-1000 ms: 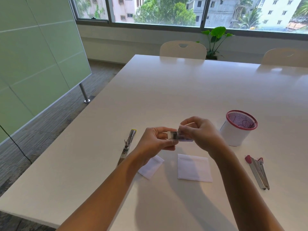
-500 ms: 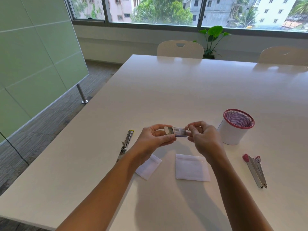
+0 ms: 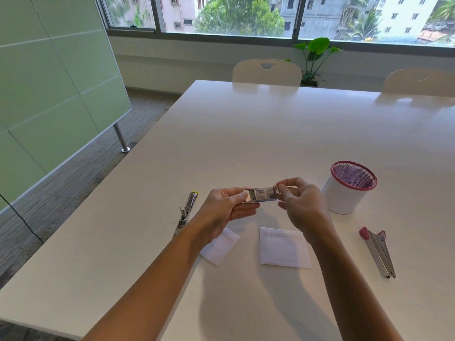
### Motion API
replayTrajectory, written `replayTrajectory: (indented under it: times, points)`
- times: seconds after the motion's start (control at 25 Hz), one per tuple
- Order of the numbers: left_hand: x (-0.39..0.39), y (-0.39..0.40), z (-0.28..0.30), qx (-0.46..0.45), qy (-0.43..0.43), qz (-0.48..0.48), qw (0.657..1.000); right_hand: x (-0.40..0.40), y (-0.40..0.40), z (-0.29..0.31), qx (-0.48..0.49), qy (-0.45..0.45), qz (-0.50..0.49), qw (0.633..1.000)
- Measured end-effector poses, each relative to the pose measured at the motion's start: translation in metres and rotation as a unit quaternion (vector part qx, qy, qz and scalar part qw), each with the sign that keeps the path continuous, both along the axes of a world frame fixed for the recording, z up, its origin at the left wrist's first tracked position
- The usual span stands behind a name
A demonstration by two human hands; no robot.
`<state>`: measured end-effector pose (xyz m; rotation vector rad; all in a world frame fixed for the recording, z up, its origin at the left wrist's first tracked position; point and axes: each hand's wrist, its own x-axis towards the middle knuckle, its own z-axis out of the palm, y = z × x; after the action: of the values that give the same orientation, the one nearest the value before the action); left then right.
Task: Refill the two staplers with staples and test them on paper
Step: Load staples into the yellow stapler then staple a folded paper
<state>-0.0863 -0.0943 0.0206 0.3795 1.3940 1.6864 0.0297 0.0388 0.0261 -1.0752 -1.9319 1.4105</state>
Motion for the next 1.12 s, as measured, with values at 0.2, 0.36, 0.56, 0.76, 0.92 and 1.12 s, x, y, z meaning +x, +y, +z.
replayTrajectory:
  times: [0.2, 0.36, 0.56, 0.76, 0.92, 1.12]
  points:
    - [-0.001, 0.000, -0.001, 0.000, 0.003, -0.004, 1.000, 0.000, -0.002, 0.000, -0.018, 0.008, 0.004, 1.000]
    - [-0.001, -0.001, -0.002, 0.006, -0.002, 0.004, 1.000, 0.000, -0.003, -0.002, -0.030, 0.009, 0.008, 0.999]
    - [-0.001, -0.001, -0.003, 0.011, -0.017, 0.029, 0.999, 0.001, -0.004, 0.003, -0.057, 0.031, 0.023, 0.998]
    - [0.000, -0.001, -0.001, 0.034, -0.048, 0.037, 0.998, 0.001, -0.006, 0.007, -0.092, 0.050, 0.037, 0.994]
    - [0.000, 0.000, 0.002, 0.037, -0.057, 0.040, 0.997, 0.001, -0.002, 0.011, -0.192, 0.075, 0.055, 0.977]
    - [-0.001, 0.003, 0.001, 0.030, -0.055, 0.075, 0.995, -0.006, 0.005, 0.007, -0.253, 0.079, 0.099, 0.959]
